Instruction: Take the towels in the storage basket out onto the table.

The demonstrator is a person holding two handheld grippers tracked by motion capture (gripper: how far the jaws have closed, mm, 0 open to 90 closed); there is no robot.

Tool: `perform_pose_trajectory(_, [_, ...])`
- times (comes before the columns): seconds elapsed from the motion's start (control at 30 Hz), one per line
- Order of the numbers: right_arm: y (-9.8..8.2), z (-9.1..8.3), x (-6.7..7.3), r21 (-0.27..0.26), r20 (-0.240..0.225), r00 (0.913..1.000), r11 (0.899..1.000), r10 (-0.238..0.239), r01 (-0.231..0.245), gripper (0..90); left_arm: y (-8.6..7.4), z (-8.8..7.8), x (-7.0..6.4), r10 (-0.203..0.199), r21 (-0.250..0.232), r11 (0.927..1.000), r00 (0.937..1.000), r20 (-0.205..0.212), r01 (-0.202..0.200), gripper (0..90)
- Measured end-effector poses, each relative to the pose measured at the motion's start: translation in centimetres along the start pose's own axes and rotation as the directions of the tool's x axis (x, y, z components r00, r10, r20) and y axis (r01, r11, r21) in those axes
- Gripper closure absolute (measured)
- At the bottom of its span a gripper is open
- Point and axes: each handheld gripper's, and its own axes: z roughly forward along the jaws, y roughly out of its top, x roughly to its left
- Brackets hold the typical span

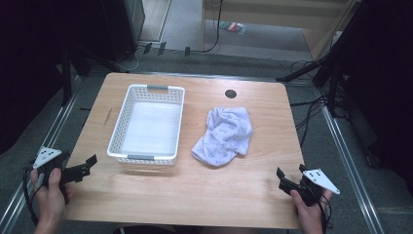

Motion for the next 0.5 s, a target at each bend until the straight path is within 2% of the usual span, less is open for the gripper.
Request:
perform_pose_trajectory(0.17, [0.0, 0.0, 0.0, 0.001, 0.001, 1.0000, 1.000, 0.007, -0.007, 13.4, -1.1, -0.3, 0.9, -0.003, 0.020, 0.9998, 0.9997, -0.026, 0.004, 0.1])
perform_pose_trajectory(0.27, [0.0, 0.0, 0.0, 0.001, 0.001, 0.9999, 1.000, 0.012, -0.012, 13.4, -1.4, -0.7, 1.4, -0.012, 0.007, 0.9999, 0.9998, -0.018, 0.012, 0.1])
perform_pose_trajectory(0.37, [0.0, 0.0, 0.0, -0.001, 0.001, 1.0000, 1.000, 0.009, -0.009, 13.3, -1.7, -0.8, 1.7, 0.011, 0.010, 0.9999, 0.9997, -0.023, -0.011, 0.1])
perform_pose_trajectory(0.5, [0.0, 0.0, -0.1, -0.003, 0.000, 0.9999, 1.000, 0.012, -0.012, 13.3, -2.2, -0.6, 2.1, 0.013, 0.017, 0.9998, 0.9998, -0.017, -0.012, 0.1])
